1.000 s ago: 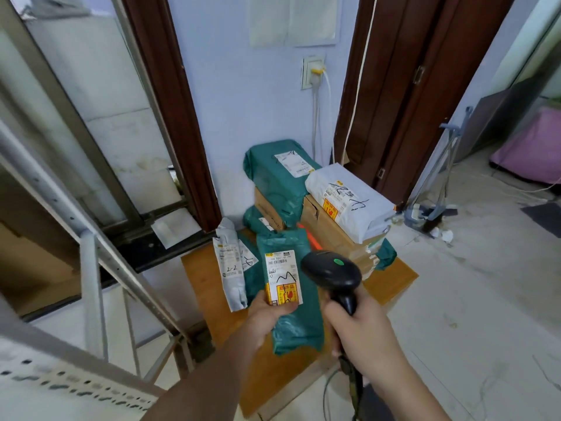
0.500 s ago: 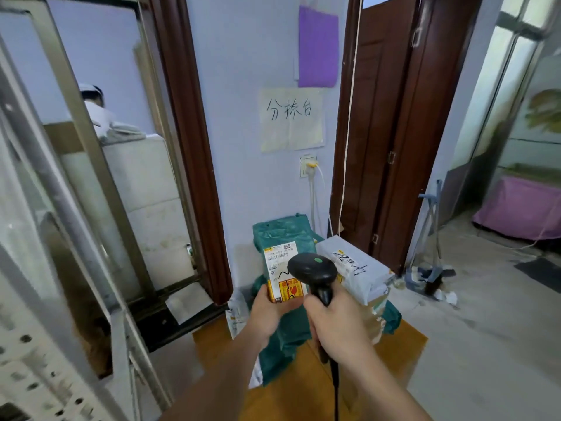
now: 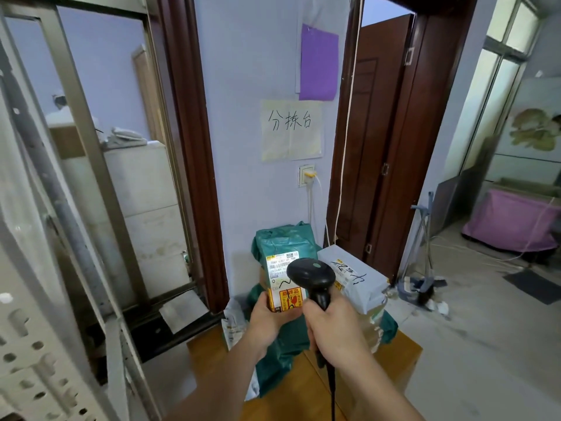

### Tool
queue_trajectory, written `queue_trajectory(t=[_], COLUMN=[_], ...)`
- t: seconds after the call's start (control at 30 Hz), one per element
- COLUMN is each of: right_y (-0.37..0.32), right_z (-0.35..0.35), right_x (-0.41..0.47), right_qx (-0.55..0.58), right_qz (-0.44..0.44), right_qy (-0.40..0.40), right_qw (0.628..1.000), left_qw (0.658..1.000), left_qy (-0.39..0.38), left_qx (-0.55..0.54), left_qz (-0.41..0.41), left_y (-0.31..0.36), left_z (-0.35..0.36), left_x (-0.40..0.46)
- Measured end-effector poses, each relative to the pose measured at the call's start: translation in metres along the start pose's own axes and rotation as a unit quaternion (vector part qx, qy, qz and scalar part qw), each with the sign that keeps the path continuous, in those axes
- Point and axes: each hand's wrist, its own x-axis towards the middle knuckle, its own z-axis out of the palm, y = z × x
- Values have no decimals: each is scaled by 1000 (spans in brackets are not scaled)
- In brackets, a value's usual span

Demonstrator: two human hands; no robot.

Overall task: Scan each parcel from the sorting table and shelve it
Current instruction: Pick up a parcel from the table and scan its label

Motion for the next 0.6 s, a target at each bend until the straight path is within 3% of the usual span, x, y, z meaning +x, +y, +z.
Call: queue_trajectory(t=[0.6], right_y=[-8], right_z=[22], right_x=[-27], right_qx=[-8], right_qz=[28], right_qy=[-23], right_qw=[999], left_qw=[1000], left_qy=[15], left_qx=[10], left_qz=[-3], left_y=[-28], left_z=[-22], left_x=[10])
